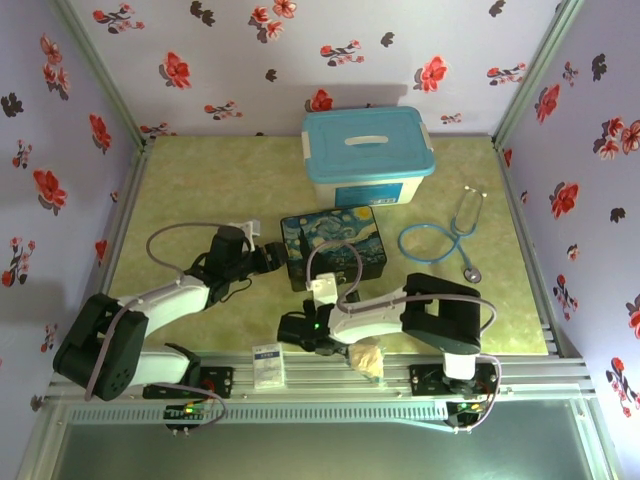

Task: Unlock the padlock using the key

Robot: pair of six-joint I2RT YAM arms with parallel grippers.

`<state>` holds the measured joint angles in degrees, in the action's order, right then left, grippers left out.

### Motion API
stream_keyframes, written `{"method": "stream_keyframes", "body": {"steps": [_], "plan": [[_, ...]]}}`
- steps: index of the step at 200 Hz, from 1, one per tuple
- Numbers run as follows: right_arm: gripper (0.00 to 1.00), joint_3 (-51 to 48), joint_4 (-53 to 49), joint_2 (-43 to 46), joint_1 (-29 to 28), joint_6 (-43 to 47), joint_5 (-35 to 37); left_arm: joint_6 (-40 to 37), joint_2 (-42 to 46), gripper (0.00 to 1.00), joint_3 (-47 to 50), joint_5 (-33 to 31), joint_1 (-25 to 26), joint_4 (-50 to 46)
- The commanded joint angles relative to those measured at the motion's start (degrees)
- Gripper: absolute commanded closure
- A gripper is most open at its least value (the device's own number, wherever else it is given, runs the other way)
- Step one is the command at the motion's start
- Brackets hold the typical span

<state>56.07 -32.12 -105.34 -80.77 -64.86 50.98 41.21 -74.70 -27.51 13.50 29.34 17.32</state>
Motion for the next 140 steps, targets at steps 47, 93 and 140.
{"method": "stream_keyframes", "body": {"steps": [47, 93, 140], "plan": [[0.18, -8.7, -1.9, 12.7, -3.0, -7.7, -1.8, -1.3, -0.8, 0.34, -2.3, -0.7, -0.1, -0.4], [0.12, -23.2, 25.0, 27.6, -1.9, -1.5, -3.4, -0.4, 2.4, 0.33, -2.4, -0.6, 0.5, -2.0], [0.15, -19.9, 26.5, 23.6, 2.4, 1.1, -2.0, -0.1, 0.0, 0.33, -3.5, -0.6, 1.3, -1.3]]}}
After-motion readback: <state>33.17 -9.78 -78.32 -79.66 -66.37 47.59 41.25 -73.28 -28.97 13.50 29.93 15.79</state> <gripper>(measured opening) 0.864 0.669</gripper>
